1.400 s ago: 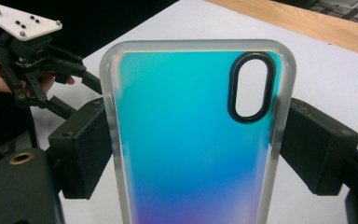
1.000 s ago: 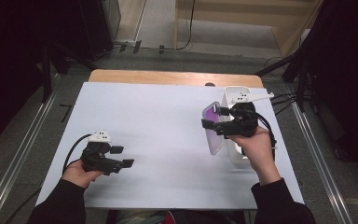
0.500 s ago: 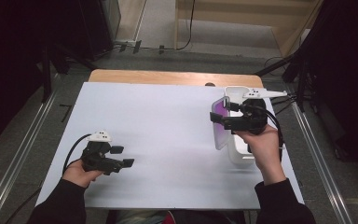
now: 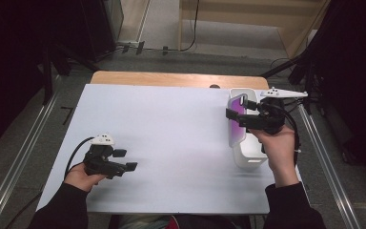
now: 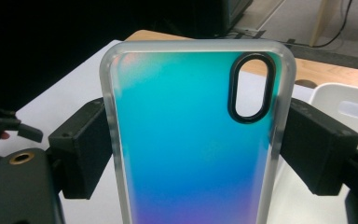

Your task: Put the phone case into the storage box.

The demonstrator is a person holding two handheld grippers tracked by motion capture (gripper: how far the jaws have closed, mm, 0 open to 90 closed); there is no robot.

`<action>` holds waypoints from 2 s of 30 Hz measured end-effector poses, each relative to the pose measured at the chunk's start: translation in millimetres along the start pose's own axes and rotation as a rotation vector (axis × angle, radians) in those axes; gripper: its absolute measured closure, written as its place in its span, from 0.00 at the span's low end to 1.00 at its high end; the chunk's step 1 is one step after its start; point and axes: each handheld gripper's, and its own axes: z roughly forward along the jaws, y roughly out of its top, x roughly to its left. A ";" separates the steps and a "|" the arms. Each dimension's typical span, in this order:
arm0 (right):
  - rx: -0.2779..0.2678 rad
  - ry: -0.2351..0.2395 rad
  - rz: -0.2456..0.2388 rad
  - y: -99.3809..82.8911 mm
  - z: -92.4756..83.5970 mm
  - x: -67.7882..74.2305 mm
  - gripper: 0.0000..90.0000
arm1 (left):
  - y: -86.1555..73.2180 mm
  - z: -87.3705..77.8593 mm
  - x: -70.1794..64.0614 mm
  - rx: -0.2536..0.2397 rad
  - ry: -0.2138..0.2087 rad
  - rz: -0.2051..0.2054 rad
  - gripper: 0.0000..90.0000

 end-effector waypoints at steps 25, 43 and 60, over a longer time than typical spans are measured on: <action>-0.020 -0.180 0.071 0.7 3.8 -26.5 0.17 | 0.7 0.1 0.5 -0.007 0.005 -0.007 0.28; -0.035 -0.249 0.108 17.8 21.5 -45.2 0.17 | 0.5 0.5 1.4 -0.019 0.002 -0.013 0.28; -0.021 -0.306 0.101 46.6 28.6 -60.4 0.17 | 0.5 -0.3 1.5 -0.020 0.005 -0.014 0.28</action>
